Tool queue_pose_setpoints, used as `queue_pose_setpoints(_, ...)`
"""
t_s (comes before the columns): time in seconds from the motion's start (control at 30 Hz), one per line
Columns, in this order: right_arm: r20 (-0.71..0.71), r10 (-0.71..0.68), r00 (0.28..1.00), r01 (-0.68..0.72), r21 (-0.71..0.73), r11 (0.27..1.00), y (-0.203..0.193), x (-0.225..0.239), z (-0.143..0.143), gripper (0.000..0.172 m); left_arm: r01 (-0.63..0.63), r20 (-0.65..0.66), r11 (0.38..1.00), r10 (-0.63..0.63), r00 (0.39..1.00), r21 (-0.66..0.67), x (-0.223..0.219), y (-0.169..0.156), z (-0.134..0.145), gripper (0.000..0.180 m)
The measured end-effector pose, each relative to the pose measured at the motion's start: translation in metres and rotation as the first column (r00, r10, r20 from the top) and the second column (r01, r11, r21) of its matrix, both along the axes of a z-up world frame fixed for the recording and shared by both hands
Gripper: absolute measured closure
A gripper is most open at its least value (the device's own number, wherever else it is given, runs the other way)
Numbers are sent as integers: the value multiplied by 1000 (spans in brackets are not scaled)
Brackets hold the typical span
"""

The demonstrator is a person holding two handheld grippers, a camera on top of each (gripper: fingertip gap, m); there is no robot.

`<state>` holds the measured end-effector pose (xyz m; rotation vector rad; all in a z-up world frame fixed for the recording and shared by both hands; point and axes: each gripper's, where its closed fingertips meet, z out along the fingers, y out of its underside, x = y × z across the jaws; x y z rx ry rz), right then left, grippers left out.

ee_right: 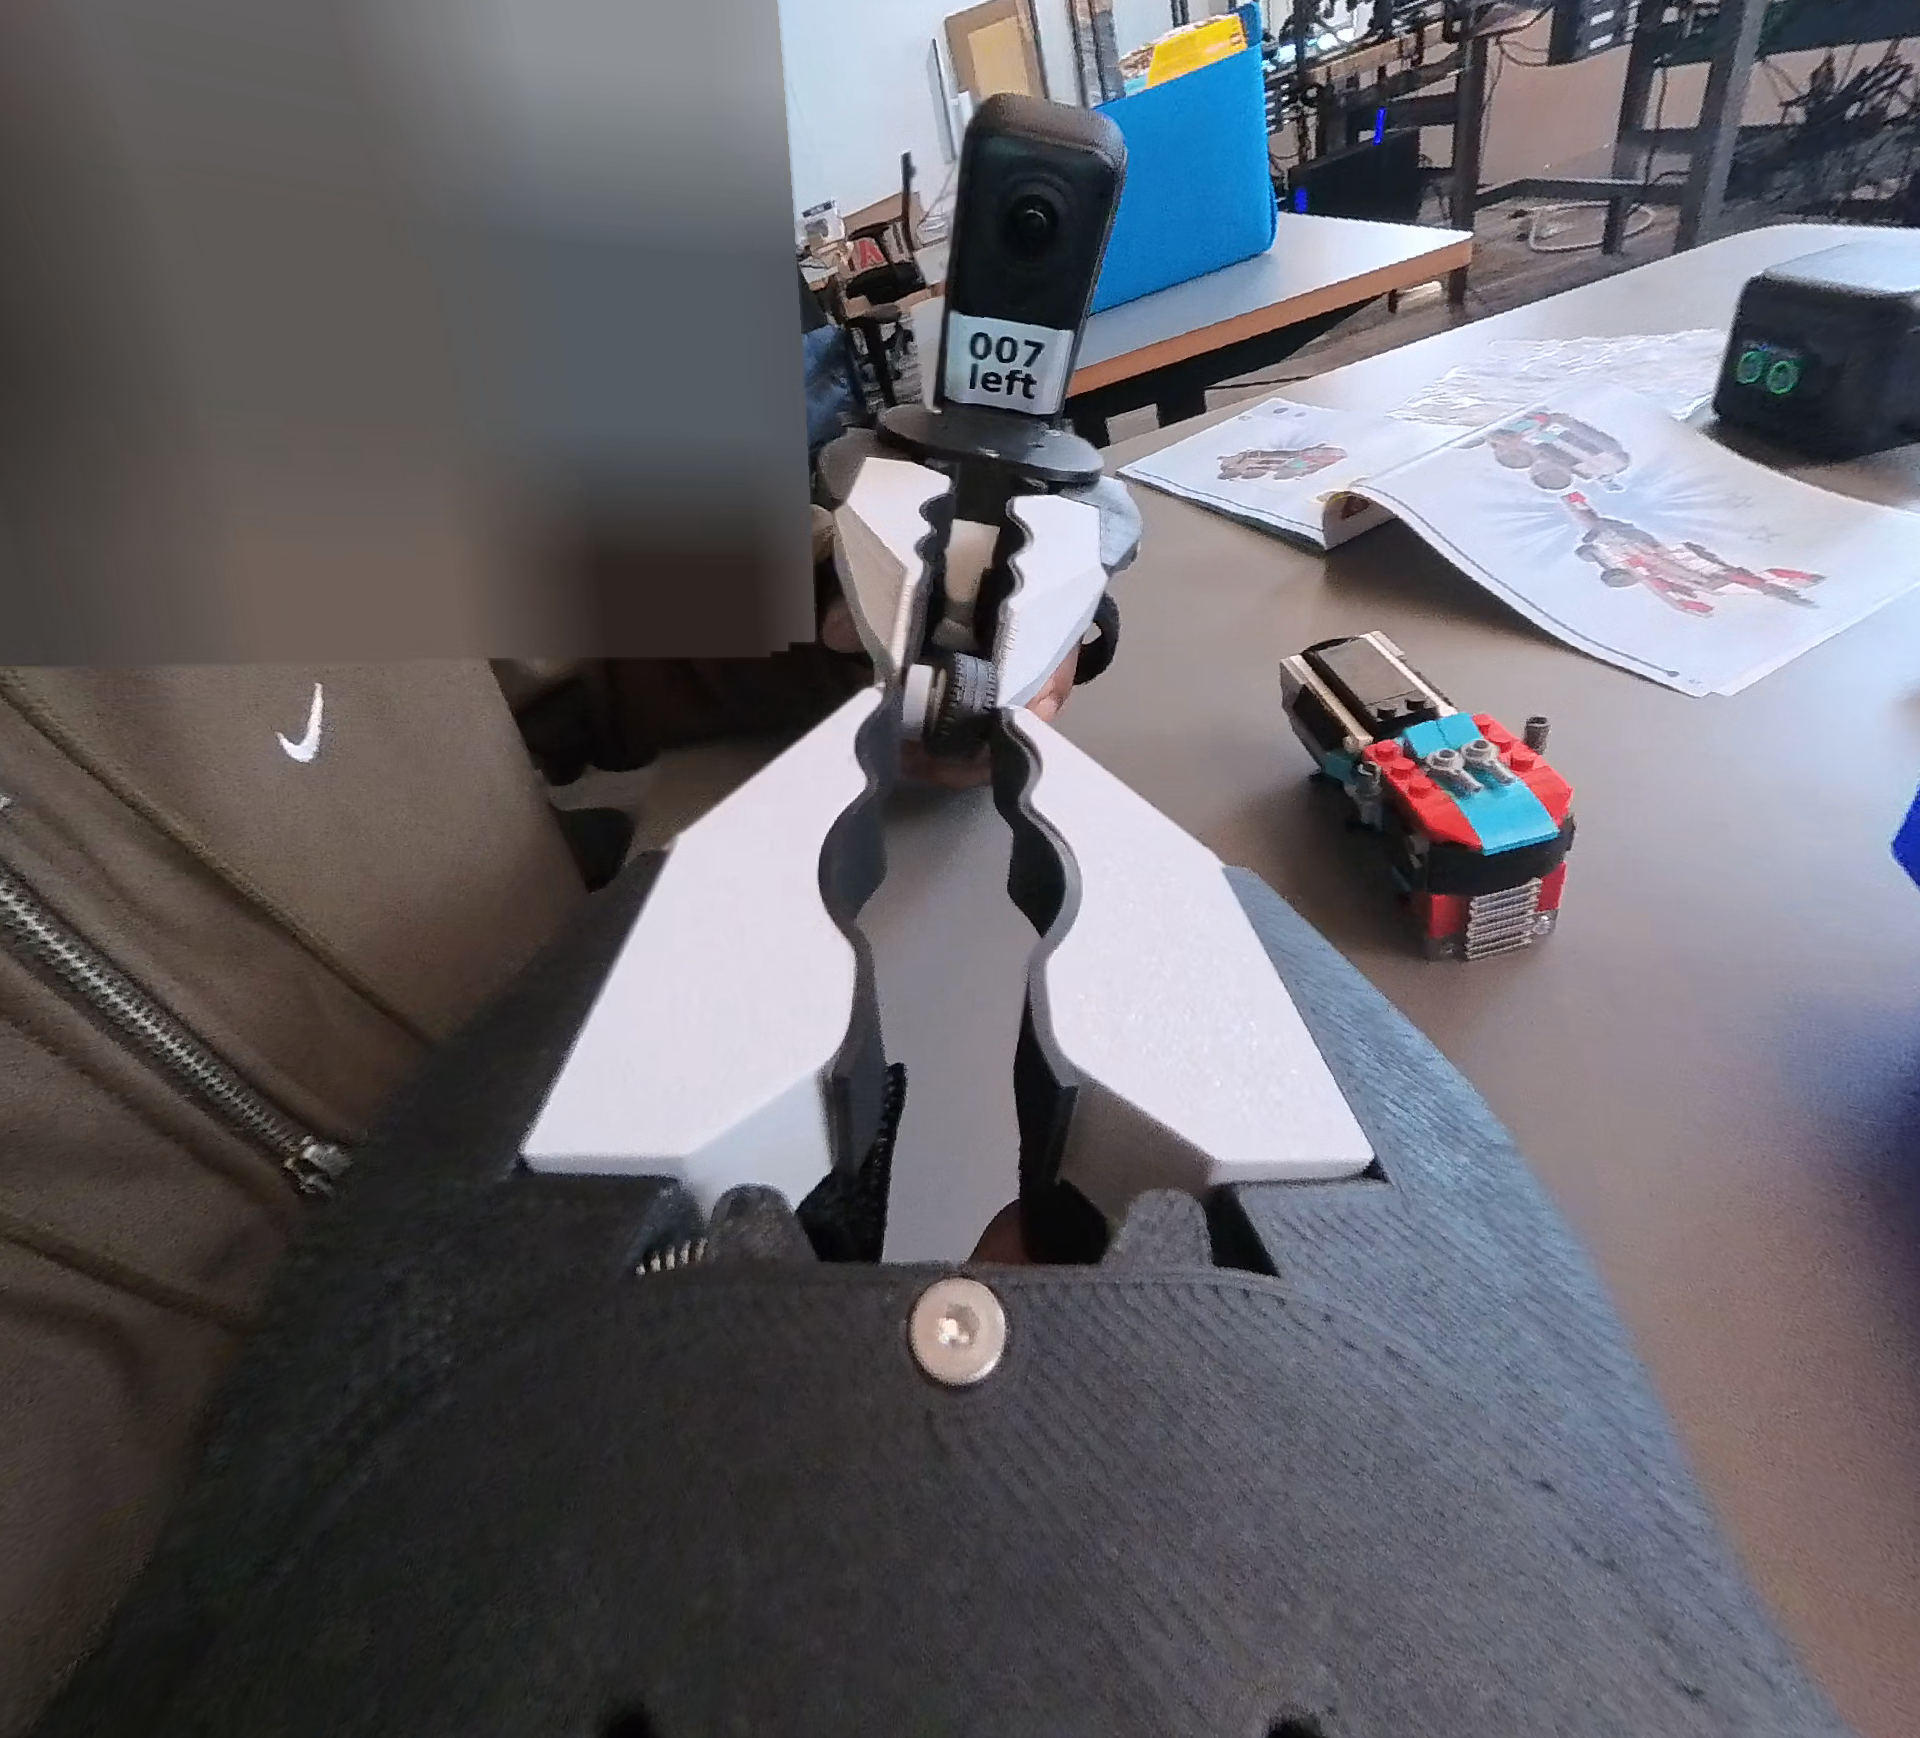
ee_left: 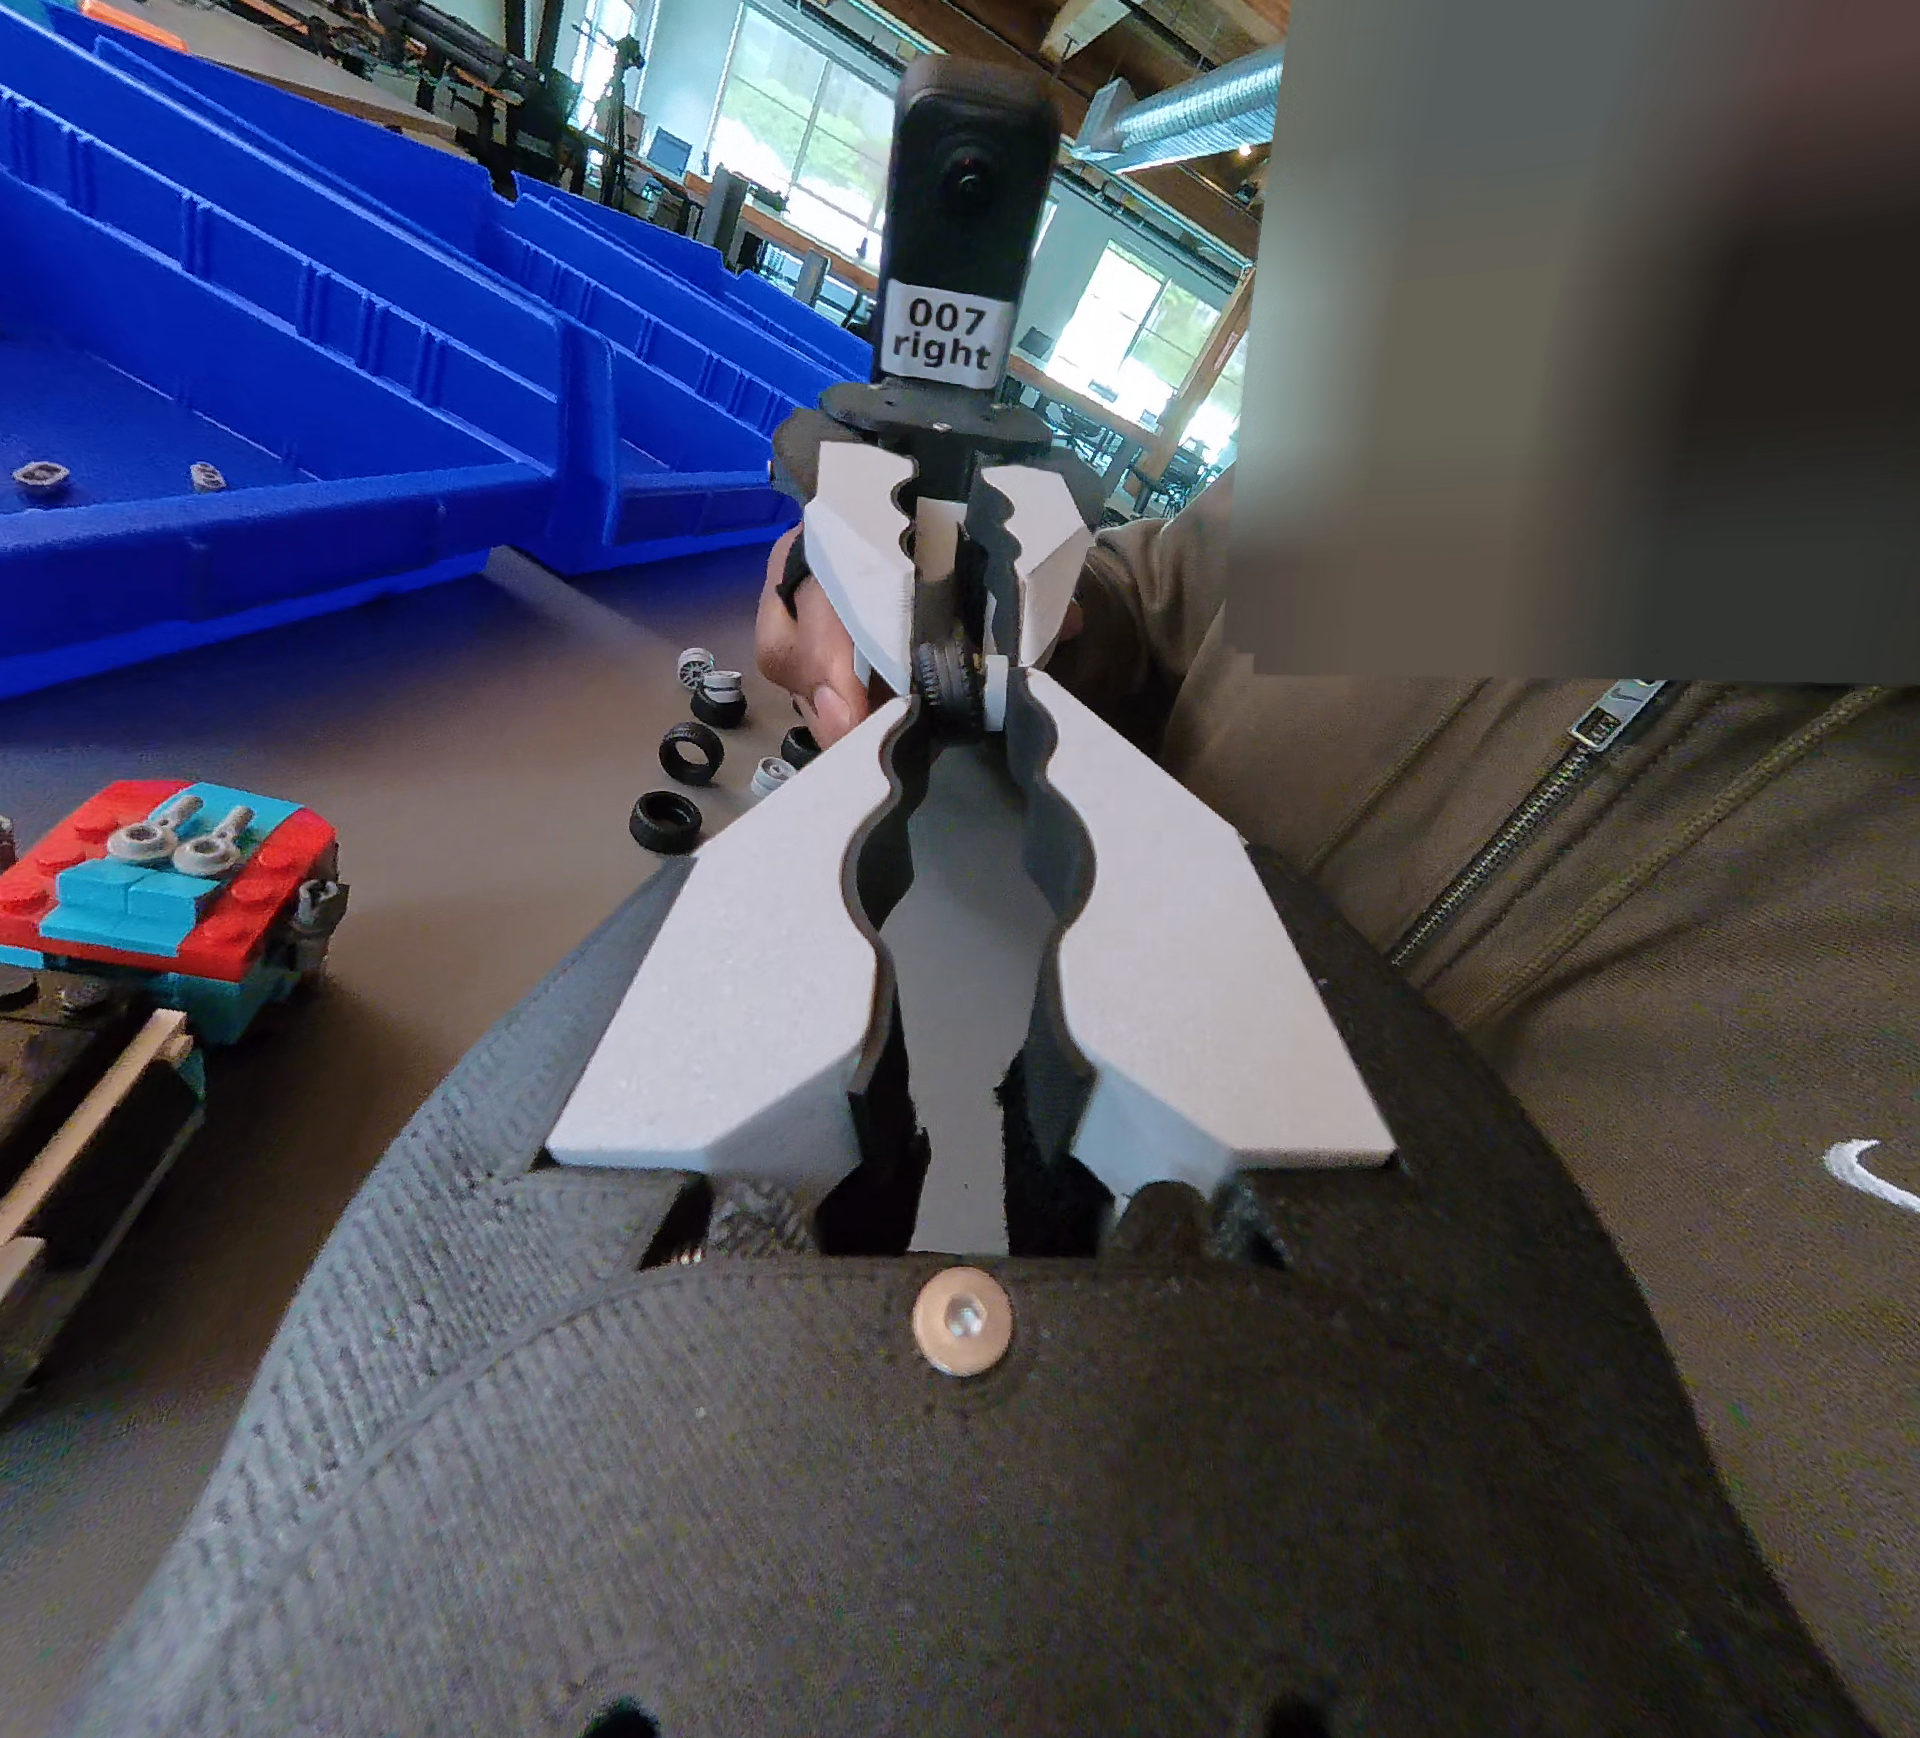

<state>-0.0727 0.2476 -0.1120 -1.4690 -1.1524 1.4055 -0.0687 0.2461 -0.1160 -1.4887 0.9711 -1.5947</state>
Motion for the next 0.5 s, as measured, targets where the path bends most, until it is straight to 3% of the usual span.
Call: queue_pose_setpoints(0.5,50,-152,987,131,284,950,11,-1,-6,157,-9,-2,984,9,1000,-176,-2,9,-6,165)
